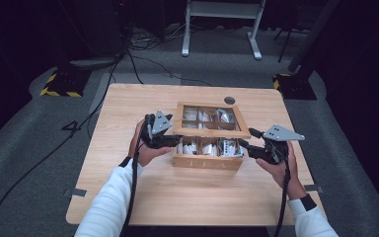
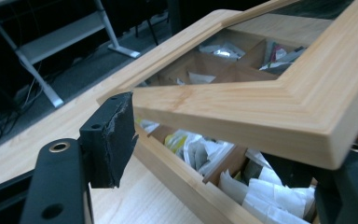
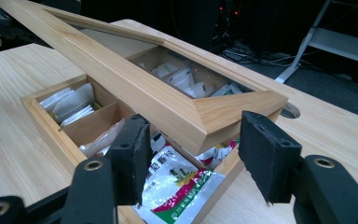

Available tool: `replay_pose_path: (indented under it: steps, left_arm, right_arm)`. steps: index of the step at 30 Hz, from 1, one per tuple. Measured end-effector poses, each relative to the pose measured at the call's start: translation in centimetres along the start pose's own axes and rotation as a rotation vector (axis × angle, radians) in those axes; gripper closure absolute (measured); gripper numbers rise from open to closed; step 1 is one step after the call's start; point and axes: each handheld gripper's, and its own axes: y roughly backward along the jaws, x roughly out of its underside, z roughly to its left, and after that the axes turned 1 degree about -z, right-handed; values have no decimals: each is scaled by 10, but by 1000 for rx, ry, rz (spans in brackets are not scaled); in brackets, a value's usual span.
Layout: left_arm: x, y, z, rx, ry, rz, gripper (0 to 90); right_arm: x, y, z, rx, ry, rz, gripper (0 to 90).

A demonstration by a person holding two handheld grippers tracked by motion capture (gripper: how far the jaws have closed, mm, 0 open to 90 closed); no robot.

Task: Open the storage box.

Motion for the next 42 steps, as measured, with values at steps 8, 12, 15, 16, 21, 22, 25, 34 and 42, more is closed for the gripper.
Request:
replay_pose_path:
  steps: [8,12,15,16,21,22,25,34,42]
  left_arm:
    - [-11,0,4,19,-53,-18,383]
    - [-17,0,6,23,-87,-34,407]
    - [-22,0,7,21,-107,-44,444]
    - [-23,0,7,19,-109,-48,446]
    - [-29,2,7,16,-138,-67,507]
    - [-30,2,7,15,-140,-66,511]
    - [-34,2,8,7,-154,-68,526]
    - [-43,0,18,15,-174,-72,572]
    - [-51,-2,29,24,-146,-94,580]
  right_arm:
    - [-10,-1,-6,-2,-21,-18,453]
    - [-15,-3,-10,-3,-26,-20,454]
    - [-19,-4,-12,6,-22,-24,460]
    - [-21,-5,-12,9,-23,-25,461]
    - [-27,-6,-15,21,-19,-28,473]
    - [-29,-6,-15,23,-20,-29,473]
    - [-31,-7,-17,29,-13,-34,480]
    - [-38,-9,-24,39,-36,-63,486]
    - [-38,-8,-33,53,-65,-62,469]
